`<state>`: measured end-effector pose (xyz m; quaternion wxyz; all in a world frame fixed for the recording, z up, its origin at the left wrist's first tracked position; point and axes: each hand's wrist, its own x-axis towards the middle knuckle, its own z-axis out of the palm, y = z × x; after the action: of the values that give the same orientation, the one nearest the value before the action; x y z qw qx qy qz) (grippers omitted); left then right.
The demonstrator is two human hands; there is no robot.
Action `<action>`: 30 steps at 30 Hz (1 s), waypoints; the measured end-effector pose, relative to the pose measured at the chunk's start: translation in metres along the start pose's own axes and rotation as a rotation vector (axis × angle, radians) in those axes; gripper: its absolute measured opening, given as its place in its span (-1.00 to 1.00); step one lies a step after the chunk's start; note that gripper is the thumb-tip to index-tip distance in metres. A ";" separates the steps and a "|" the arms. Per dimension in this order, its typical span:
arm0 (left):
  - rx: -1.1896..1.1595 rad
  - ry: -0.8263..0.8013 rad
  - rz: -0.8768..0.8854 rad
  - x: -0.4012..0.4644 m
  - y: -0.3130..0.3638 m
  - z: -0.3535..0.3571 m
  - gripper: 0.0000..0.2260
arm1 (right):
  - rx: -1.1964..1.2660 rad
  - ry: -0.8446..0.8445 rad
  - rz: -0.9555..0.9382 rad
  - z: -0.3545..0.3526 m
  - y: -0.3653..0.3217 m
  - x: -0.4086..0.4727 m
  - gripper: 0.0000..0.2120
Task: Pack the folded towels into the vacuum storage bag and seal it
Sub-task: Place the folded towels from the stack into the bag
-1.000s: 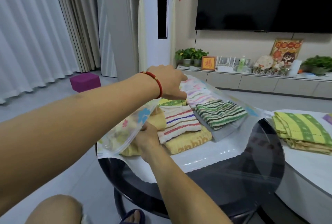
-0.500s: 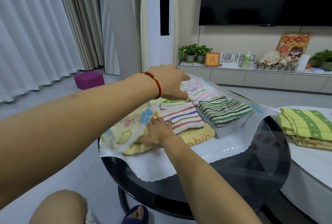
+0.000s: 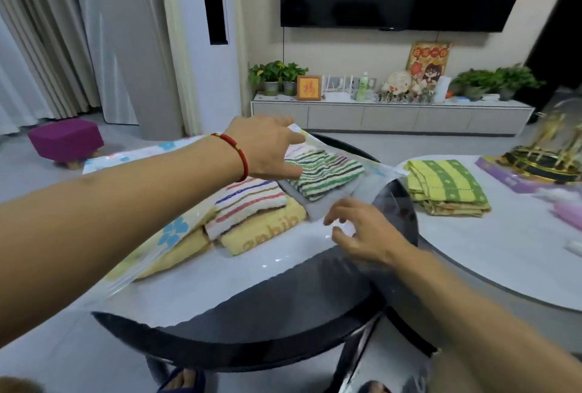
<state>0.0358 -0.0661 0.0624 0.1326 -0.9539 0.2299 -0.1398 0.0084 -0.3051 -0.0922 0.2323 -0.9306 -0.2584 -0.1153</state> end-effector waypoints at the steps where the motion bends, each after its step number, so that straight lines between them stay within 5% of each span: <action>1: 0.002 0.000 0.016 0.007 0.008 0.003 -0.38 | -0.007 0.044 0.083 -0.015 0.021 -0.008 -0.77; 7: -0.019 0.029 0.122 0.056 0.051 0.020 -0.36 | -0.067 0.349 0.615 -0.065 0.139 -0.034 -0.82; 12: -0.026 0.024 0.175 0.093 0.078 0.031 -0.41 | -0.147 0.298 0.890 -0.081 0.224 -0.023 -0.69; 21: -0.064 -0.003 0.181 0.135 0.097 0.051 -0.49 | -0.162 0.216 1.100 -0.080 0.327 0.016 -0.52; 25: -0.076 0.018 0.170 0.139 0.098 0.053 -0.52 | -0.257 0.187 1.035 -0.084 0.330 0.026 -0.56; 30: 0.021 0.012 0.166 0.129 0.092 0.047 -0.58 | 0.219 0.249 0.988 -0.108 0.310 0.029 -0.78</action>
<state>0.1249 -0.1972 0.0164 0.1522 -0.9293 0.3075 -0.1364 0.1886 -0.5808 -0.1048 0.3840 -0.8910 0.2308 -0.0738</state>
